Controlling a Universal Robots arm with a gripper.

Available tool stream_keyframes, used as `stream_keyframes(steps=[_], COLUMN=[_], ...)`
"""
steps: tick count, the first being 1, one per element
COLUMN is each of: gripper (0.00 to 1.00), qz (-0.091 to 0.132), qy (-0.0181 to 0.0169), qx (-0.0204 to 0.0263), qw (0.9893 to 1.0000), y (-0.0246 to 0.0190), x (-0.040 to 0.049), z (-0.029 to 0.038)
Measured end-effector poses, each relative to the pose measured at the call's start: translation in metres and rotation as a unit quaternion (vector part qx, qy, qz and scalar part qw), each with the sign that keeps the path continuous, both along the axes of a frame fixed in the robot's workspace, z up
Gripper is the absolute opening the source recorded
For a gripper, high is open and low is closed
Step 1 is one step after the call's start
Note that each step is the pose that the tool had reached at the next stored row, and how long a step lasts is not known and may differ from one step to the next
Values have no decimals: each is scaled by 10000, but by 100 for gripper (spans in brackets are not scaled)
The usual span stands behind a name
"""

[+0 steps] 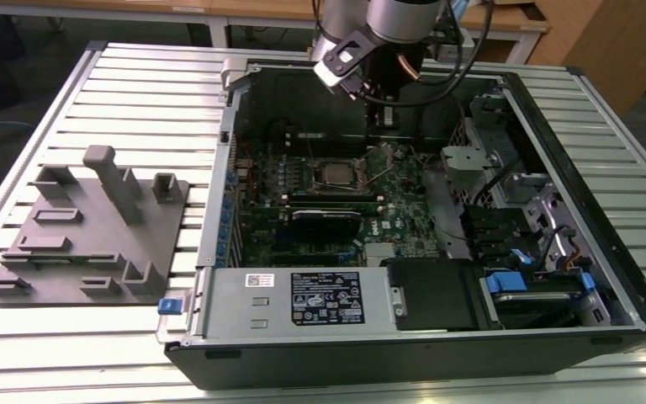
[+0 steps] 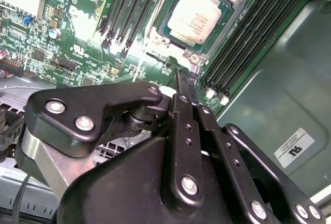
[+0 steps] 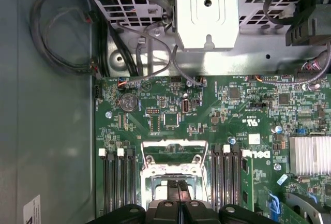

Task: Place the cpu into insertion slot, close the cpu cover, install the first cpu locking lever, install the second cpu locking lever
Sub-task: 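Close the cpu cover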

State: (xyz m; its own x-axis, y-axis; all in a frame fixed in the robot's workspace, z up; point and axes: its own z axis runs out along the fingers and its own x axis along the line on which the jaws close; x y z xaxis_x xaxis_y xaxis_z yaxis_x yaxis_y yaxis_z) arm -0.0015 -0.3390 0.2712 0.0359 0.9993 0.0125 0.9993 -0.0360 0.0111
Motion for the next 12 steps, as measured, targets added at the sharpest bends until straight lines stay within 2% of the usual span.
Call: stream_keyframes(steps=[6, 12], gripper=[10, 10], qz=[0, 0], qy=[0, 0], qx=[0, 0], qw=[10000, 10000], y=[0, 4], x=[80, 196], z=[-4, -11])
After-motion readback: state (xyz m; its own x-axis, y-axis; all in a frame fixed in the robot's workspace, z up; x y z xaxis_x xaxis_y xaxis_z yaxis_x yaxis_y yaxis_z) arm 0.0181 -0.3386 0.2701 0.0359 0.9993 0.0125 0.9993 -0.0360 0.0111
